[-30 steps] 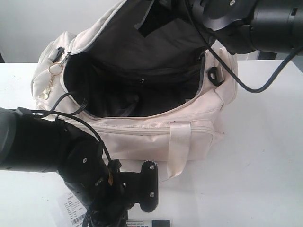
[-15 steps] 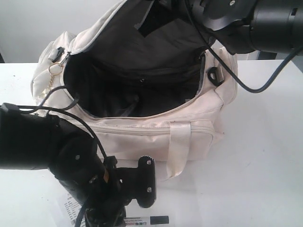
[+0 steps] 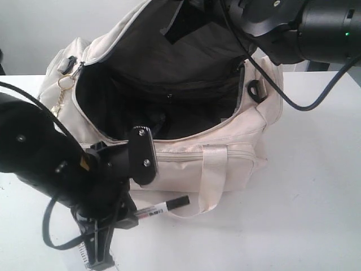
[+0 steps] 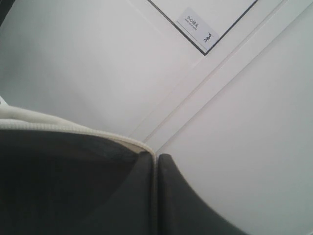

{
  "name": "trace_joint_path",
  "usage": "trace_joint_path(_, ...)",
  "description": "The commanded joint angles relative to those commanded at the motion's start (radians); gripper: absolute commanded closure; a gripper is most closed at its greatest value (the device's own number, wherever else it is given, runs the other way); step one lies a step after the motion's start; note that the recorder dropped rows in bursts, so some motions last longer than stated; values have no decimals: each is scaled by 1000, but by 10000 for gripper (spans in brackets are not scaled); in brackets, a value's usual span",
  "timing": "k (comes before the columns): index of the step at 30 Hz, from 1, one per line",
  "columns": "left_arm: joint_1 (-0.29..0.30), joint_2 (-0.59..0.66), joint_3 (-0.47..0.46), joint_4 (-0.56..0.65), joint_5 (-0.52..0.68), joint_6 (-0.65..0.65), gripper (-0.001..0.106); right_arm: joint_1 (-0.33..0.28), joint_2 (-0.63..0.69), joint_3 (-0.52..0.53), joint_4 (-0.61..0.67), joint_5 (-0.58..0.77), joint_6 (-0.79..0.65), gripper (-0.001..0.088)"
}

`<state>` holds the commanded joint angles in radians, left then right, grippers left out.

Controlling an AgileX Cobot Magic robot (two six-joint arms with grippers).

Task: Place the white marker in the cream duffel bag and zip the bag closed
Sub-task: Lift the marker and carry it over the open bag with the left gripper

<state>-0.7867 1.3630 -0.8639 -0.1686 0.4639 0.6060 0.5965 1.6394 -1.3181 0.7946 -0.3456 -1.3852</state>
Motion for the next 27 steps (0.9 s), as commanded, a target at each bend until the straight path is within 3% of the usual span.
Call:
trace_joint_path(7, 49, -153, 126, -60, -176, 0, 1053, 0, 0, 0, 0, 0, 0, 868)
trace_joint_path(13, 49, -300, 258, -115, -478, -58, 1053, 0, 0, 0, 0, 0, 2, 868)
trace_joint_path(20, 49, -309, 316, -115, -843, -302, 1053, 0, 0, 0, 0, 0, 2, 868)
trace_joint_path(25, 49, -303, 316, -115, -1026, -323, 1053, 0, 0, 0, 0, 0, 2, 868)
trace_joint_path(27, 49, -278, 316, -115, -1161, -352, 1053, 0, 0, 0, 0, 0, 2, 868)
